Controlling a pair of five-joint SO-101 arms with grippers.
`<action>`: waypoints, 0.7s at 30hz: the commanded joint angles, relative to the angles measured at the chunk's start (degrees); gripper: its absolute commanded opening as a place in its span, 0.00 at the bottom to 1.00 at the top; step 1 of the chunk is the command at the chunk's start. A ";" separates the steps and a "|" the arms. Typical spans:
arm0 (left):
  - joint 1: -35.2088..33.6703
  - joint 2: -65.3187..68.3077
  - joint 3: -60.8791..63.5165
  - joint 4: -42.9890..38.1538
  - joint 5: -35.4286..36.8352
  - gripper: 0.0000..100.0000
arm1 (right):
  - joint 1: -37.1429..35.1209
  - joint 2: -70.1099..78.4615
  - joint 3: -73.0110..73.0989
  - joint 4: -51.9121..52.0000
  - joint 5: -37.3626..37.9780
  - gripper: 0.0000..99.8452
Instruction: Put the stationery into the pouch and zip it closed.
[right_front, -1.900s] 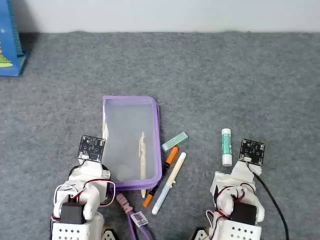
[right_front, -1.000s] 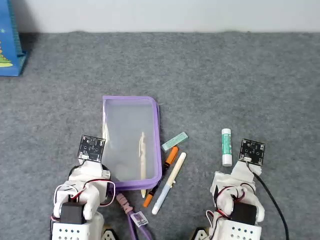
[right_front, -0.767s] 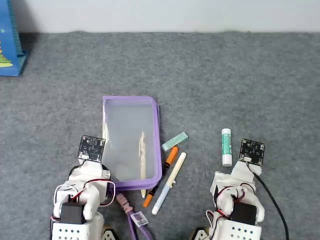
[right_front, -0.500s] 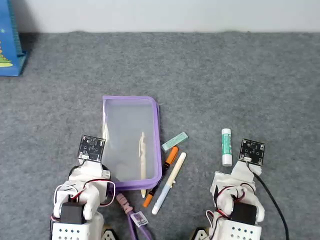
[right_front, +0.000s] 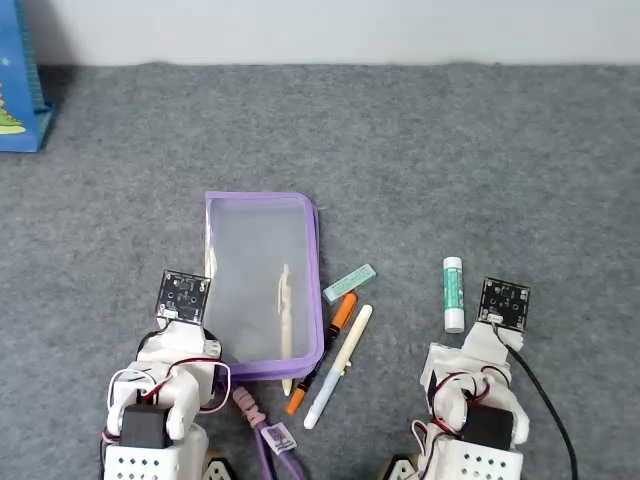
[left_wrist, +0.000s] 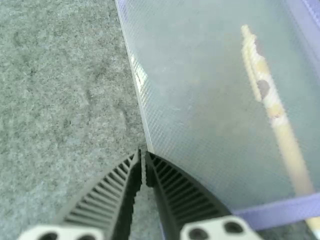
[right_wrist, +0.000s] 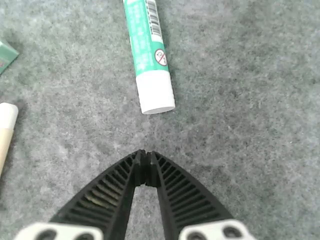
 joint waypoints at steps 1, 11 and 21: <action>-0.26 0.26 -0.66 -1.67 -0.44 0.01 | -3.38 -0.57 1.14 -0.04 0.53 0.01; -0.26 0.26 -0.66 -1.67 -0.44 0.01 | -22.64 -0.57 1.14 0.22 0.35 0.01; -0.26 0.26 -0.66 -1.67 -0.44 0.01 | -24.75 -0.57 1.14 0.22 0.62 0.01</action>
